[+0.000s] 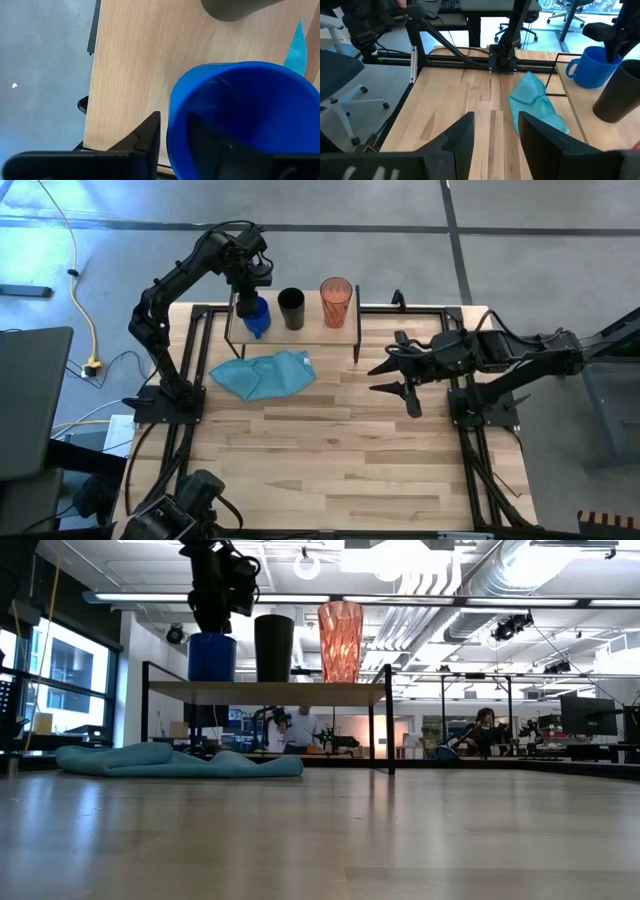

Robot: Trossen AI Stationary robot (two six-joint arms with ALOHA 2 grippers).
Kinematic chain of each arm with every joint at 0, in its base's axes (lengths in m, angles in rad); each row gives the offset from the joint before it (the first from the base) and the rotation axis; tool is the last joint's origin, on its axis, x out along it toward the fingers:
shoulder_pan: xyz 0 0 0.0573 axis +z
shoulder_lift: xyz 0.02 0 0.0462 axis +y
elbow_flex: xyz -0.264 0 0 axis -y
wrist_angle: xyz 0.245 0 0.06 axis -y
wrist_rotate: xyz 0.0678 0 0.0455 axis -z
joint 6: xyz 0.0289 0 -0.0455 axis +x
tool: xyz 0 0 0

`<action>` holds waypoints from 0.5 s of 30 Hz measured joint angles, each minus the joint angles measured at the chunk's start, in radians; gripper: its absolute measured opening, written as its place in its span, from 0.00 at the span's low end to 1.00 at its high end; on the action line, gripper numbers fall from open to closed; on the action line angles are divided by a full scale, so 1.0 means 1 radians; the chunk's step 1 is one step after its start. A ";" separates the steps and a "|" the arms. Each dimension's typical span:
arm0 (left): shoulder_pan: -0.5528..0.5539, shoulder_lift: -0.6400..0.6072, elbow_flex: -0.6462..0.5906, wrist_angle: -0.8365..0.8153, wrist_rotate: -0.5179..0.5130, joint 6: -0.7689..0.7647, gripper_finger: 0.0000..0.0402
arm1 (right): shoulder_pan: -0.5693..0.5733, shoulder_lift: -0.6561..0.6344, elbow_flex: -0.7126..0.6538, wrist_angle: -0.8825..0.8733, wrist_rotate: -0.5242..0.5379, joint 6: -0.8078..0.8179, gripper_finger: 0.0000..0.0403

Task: Stack small to large cups/mugs on shelf
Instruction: Return to Home Position

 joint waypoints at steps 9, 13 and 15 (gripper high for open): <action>0.000 -0.012 0.000 -0.001 -0.011 -0.022 0.26 | 0.000 0.000 0.000 -0.008 -0.001 -0.006 0.36; -0.002 -0.024 0.001 -0.002 -0.011 -0.022 0.26 | 0.000 0.000 0.000 -0.011 -0.001 -0.006 0.36; -0.002 -0.031 0.001 -0.007 -0.011 -0.024 0.26 | 0.000 0.000 0.000 -0.010 -0.001 -0.007 0.36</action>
